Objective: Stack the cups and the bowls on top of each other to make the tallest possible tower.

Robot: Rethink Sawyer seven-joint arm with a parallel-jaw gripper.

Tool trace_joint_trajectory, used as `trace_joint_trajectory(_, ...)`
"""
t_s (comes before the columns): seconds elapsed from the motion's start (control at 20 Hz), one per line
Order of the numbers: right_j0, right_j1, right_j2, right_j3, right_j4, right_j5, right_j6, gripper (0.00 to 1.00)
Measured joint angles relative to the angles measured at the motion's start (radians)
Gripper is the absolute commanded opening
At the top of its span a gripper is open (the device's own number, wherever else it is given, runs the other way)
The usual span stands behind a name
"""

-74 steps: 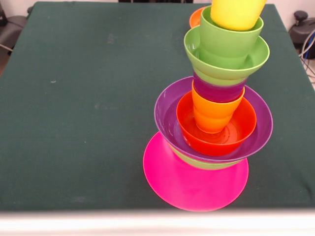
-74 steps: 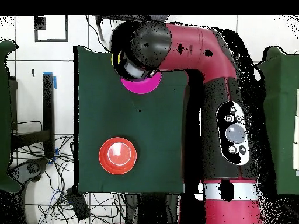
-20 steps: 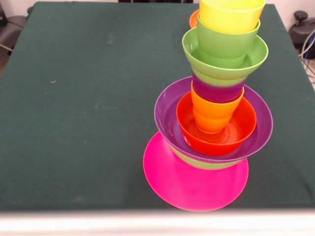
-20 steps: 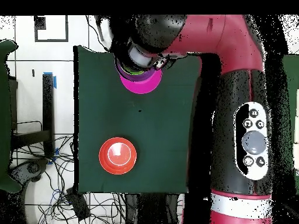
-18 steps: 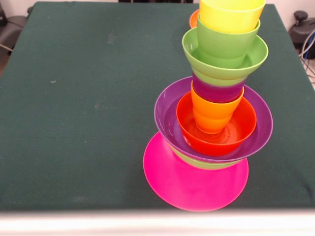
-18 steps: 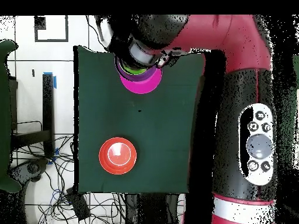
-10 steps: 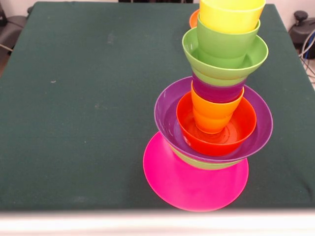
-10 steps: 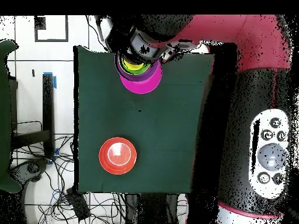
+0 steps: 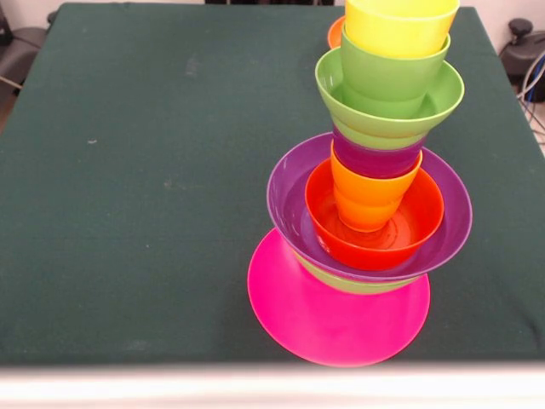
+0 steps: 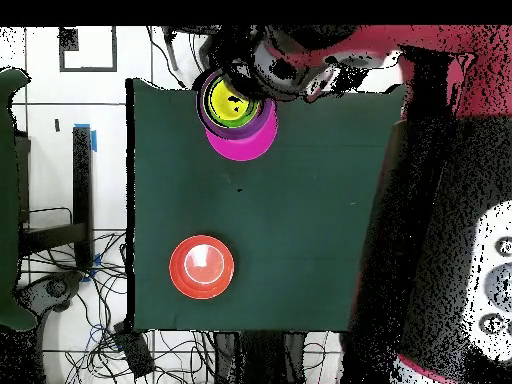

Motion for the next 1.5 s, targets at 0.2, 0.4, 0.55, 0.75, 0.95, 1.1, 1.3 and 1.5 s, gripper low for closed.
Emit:
trace_joint_trajectory(0.2, -0.022, -0.002, 0.002, -0.046, -0.014, 0.051, -0.014, 1.0)
trace_joint_trajectory(0.4, -0.062, -0.009, 0.002, -0.046, -0.015, 0.041, -0.055, 1.0)
trace_joint_trajectory(0.55, -0.089, -0.015, 0.002, -0.036, -0.015, 0.014, -0.089, 1.0)
trace_joint_trajectory(0.75, -0.157, -0.049, 0.001, 0.052, -0.015, -0.123, -0.172, 1.0)
trace_joint_trajectory(0.95, -0.22, -0.084, 0.001, 0.17, -0.015, -0.302, -0.235, 1.0)
trace_joint_trajectory(1.1, -0.261, -0.103, 0.001, 0.262, -0.015, -0.43, -0.265, 1.0)
trace_joint_trajectory(1.3, -0.296, -0.116, 0.001, 0.356, -0.015, -0.54, -0.272, 1.0)
trace_joint_trajectory(1.5, -0.333, -0.123, 0.004, 0.457, -0.015, -0.64, -0.272, 1.0)
